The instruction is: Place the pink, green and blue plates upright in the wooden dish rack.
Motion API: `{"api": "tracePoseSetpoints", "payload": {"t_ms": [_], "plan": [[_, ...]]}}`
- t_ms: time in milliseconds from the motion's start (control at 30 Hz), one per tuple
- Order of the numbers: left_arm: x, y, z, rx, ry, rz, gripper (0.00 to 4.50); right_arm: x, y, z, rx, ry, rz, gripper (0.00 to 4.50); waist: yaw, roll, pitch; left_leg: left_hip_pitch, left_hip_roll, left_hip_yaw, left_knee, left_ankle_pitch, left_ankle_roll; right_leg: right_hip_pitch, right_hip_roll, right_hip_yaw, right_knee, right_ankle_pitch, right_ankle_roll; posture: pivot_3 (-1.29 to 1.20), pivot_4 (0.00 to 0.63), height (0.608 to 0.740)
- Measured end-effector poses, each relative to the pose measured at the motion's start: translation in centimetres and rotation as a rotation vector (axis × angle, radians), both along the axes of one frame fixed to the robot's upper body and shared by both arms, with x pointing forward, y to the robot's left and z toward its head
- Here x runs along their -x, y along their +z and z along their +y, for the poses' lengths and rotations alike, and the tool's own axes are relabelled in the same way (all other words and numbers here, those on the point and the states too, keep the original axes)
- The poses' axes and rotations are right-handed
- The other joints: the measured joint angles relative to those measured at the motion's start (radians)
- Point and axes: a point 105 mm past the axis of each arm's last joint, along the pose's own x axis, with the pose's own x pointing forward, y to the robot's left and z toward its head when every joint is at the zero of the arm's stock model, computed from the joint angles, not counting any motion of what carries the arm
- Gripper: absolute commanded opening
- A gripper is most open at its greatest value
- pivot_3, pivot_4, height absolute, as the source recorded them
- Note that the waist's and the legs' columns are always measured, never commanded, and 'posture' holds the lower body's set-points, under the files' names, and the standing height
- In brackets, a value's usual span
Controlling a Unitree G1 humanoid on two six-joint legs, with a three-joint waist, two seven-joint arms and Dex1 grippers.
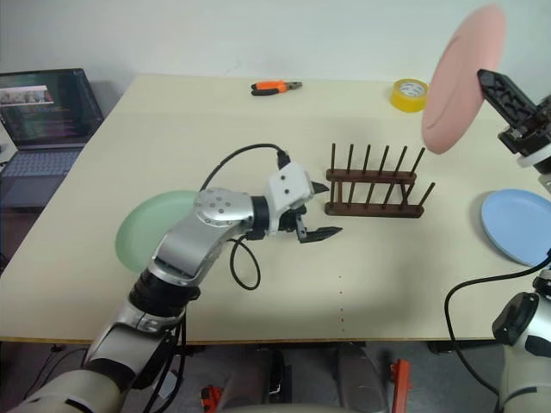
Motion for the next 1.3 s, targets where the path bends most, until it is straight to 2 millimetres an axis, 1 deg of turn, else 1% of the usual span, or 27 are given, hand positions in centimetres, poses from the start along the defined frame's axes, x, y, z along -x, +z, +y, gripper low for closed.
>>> {"api": "tracePoseSetpoints", "payload": {"t_ms": [233,433,600,767,933,1133,1300], "plan": [[0.1,0.2,0.1,0.001,0.015,-0.006,4.50,-0.4,-0.7,0.8,0.019,0.035,0.029,0.02,0.000,0.000,0.000,0.000,0.000,0.000,0.000,0.000,0.000,0.000,0.000,0.000,0.000,0.000,0.000,0.00,0.150,0.740],[0.1,0.2,0.1,-0.002,0.020,-0.001,4.50,-0.7,-1.3,1.0,0.034,0.033,0.046,0.02,0.000,0.000,0.000,0.000,0.000,0.000,0.000,0.000,0.000,0.000,0.000,0.000,0.000,0.000,0.000,0.00,0.150,0.740],[0.2,0.1,0.1,-0.003,0.022,0.001,4.50,-1.0,-1.7,0.9,0.055,0.010,0.053,0.02,0.000,0.000,0.000,0.000,0.000,0.000,0.000,0.000,0.000,0.000,0.000,0.000,0.000,-0.001,0.002,0.00,0.150,0.740],[0.3,-0.3,0.4,-0.010,0.032,0.020,4.50,-1.0,-2.1,1.0,0.057,0.012,0.063,0.02,0.000,0.000,0.000,0.000,0.000,0.000,0.000,0.000,0.000,0.000,0.000,0.000,0.000,-0.001,0.002,0.00,0.150,0.740],[0.4,-0.1,0.3,-0.009,0.028,0.010,4.50,-1.0,-2.3,0.9,0.057,0.011,0.069,0.02,0.000,0.000,0.000,0.000,0.000,0.000,0.000,0.000,0.000,0.000,0.000,0.000,0.000,-0.001,0.002,0.00,0.150,0.740],[0.3,-0.1,0.5,-0.012,0.041,0.007,4.50,-1.1,-3.5,0.5,0.048,0.001,0.112,0.02,0.000,0.000,0.000,0.000,0.000,0.000,0.000,0.000,0.000,0.000,0.000,0.000,0.000,-0.001,0.002,0.00,0.150,0.740],[0.2,-0.2,0.6,-0.014,0.052,0.010,4.50,-1.1,-3.5,0.3,0.053,-0.003,0.114,0.02,0.000,0.000,0.000,0.000,0.000,0.000,0.000,0.000,0.000,0.000,0.000,0.000,0.000,-0.001,0.002,0.00,0.150,0.740]]}}
